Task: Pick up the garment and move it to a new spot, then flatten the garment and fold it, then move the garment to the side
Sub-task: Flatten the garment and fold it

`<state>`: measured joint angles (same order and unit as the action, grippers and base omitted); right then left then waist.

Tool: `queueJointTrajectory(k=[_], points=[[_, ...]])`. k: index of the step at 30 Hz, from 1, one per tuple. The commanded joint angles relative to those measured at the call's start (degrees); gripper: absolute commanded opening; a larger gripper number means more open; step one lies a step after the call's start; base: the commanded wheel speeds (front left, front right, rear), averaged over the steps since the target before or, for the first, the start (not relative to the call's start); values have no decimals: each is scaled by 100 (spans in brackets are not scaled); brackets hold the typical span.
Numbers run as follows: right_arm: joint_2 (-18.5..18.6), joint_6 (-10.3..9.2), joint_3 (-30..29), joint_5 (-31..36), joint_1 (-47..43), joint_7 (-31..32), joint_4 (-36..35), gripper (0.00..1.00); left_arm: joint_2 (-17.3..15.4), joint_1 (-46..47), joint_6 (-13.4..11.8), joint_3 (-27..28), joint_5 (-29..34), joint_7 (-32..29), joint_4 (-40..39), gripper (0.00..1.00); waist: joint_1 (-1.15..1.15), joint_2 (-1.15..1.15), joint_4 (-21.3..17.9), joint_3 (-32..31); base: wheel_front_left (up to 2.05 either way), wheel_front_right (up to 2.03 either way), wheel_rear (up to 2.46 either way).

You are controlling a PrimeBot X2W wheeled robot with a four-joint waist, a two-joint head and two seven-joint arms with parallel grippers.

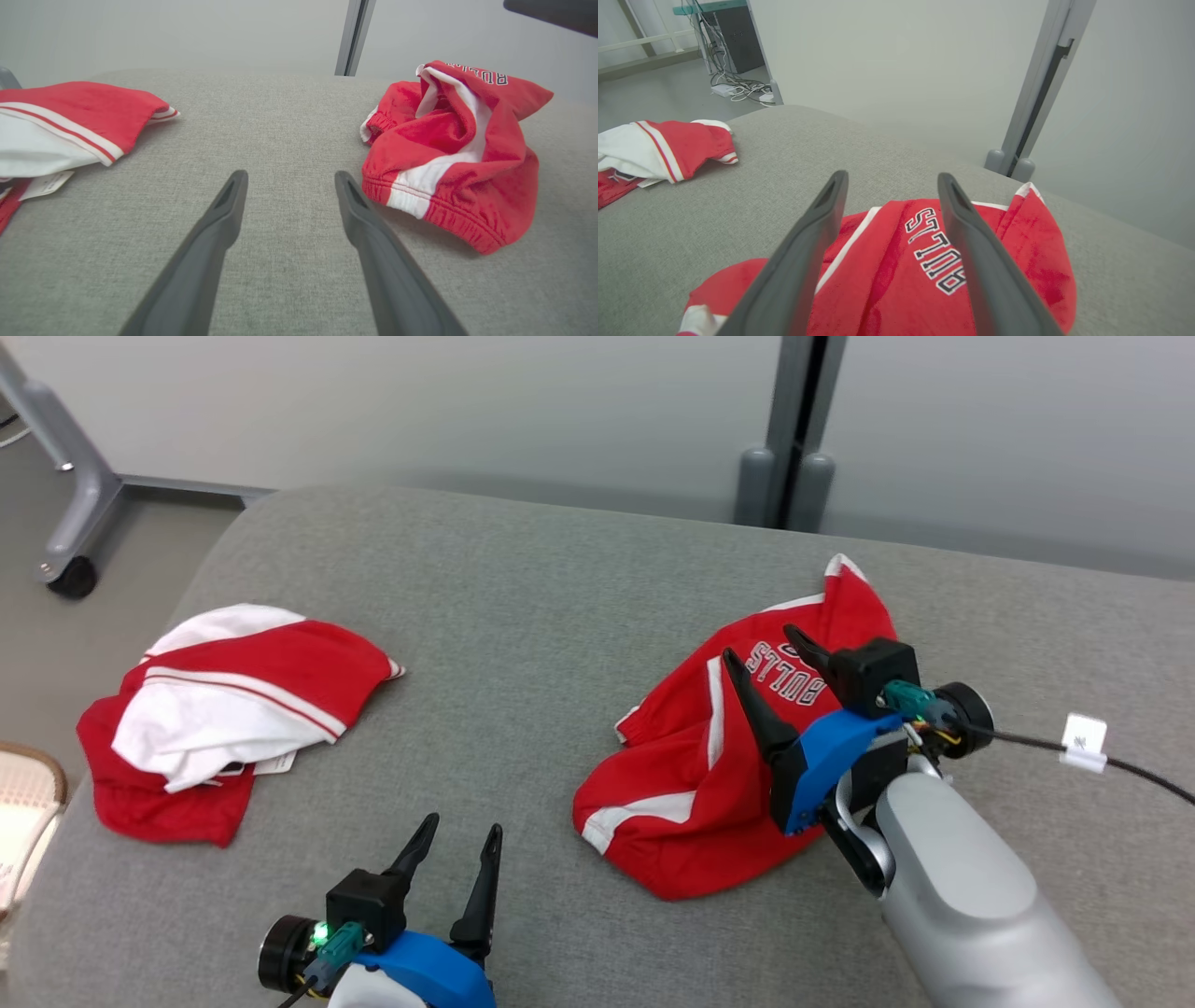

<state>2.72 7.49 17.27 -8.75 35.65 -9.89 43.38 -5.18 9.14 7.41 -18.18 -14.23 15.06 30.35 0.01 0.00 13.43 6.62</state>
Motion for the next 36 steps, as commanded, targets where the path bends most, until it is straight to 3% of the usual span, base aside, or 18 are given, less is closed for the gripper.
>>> queueJointTrajectory(k=[1,6,14,15,16,18,25,31,36], points=[[31,1,7,36,155,74,137,100,2,106,12,-62,-40,17,-48,100,-1,0,260,213,0,0,0],[33,1,-129,120,714,591,940,100,-2,197,11,-183,-148,16,-96,100,-1,0,600,340,0,0,0],[32,1,-784,1137,1149,1056,1640,100,-32,210,12,-184,-259,17,-131,100,-1,0,730,474,0,0,0],[32,1,-859,1266,1158,1106,1659,87,-29,217,12,-187,-268,16,-134,100,-1,0,720,485,0,0,0],[33,1,-938,1290,1130,1141,1676,46,-25,231,12,-205,-275,16,-135,100,-1,0,711,493,0,0,0],[28,1,-987,1449,1082,1189,1674,0,-15,254,12,-227,-285,16,-140,100,-1,0,685,497,0,0,0],[29,1,-1144,1209,993,533,1344,0,-48,275,12,-268,-297,17,-212,100,-1,0,490,453,0,0,0],[31,1,-1171,191,720,-407,1115,0,-83,109,12,-259,-243,17,-237,100,-1,0,90,212,0,0,0],[37,1,-1535,-535,98,-536,269,0,-96,-16,12,-176,-165,16,-237,100,-1,0,-438,46,0,0,0]])
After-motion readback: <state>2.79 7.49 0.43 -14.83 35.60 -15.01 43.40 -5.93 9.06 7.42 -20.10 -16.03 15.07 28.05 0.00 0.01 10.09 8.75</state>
